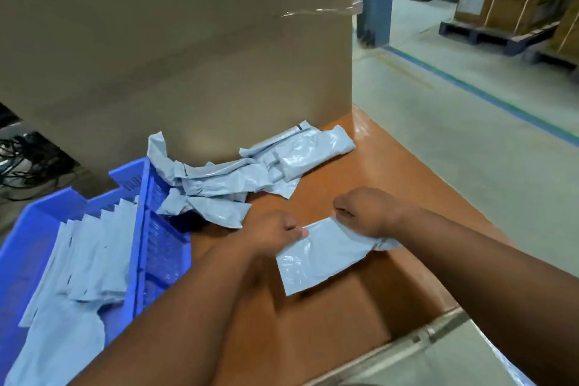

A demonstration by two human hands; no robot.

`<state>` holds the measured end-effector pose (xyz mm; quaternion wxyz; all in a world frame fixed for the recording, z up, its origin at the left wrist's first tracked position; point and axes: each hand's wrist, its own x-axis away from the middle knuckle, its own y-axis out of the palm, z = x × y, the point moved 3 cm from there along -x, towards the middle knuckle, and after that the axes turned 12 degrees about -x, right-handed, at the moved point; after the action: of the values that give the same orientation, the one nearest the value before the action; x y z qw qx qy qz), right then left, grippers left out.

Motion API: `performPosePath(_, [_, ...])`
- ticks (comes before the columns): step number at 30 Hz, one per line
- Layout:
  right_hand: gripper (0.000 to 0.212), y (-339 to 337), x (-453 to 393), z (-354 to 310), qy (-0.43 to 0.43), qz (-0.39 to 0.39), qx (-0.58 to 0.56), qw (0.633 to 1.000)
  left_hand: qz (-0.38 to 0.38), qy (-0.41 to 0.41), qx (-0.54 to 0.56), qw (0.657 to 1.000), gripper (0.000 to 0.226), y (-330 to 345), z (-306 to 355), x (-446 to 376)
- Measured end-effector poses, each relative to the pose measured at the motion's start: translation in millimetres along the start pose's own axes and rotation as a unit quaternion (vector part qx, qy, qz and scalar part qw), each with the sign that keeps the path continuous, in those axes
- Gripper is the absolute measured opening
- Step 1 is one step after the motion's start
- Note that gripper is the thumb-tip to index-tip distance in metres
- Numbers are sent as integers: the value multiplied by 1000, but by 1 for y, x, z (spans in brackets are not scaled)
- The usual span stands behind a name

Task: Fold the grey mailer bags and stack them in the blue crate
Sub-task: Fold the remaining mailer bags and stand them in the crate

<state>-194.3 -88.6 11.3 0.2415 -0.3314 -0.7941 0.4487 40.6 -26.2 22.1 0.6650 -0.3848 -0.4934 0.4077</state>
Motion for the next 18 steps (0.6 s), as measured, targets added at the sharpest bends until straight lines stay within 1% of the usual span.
performPosePath(3, [32, 27, 38, 23, 17, -18, -2, 1000, -38, 18, 0, 999, 46, 55, 19, 9])
performPosePath(5, [28, 38, 57, 34, 10, -6, -5, 1000, -30, 27, -36, 999, 46, 77, 25, 16])
performPosePath(8, [20, 45, 72, 42, -22, 28, 4, 999, 31, -33, -46, 998, 46, 88, 22, 26])
performPosePath(10, [27, 44, 73, 45, -36, 69, 31, 997, 82, -70, -99, 989, 42, 88, 22, 34])
performPosePath(12, [32, 33, 75, 43, -26, 131, 20, 991, 179, -92, -150, 968, 36, 85, 30, 40])
performPosePath(13, [33, 26, 77, 41, -15, 166, 14, 986, 227, -106, -167, 954, 37, 85, 39, 43])
performPosePath(15, [35, 19, 83, 33, 19, 214, 42, 976, 300, -123, -161, 932, 37, 89, 67, 45])
performPosePath(16, [37, 21, 86, 28, 41, 220, 65, 973, 318, -121, -147, 929, 34, 93, 85, 44])
performPosePath(18, [42, 37, 92, 21, 78, 192, 71, 976, 322, -113, -110, 934, 34, 108, 123, 36])
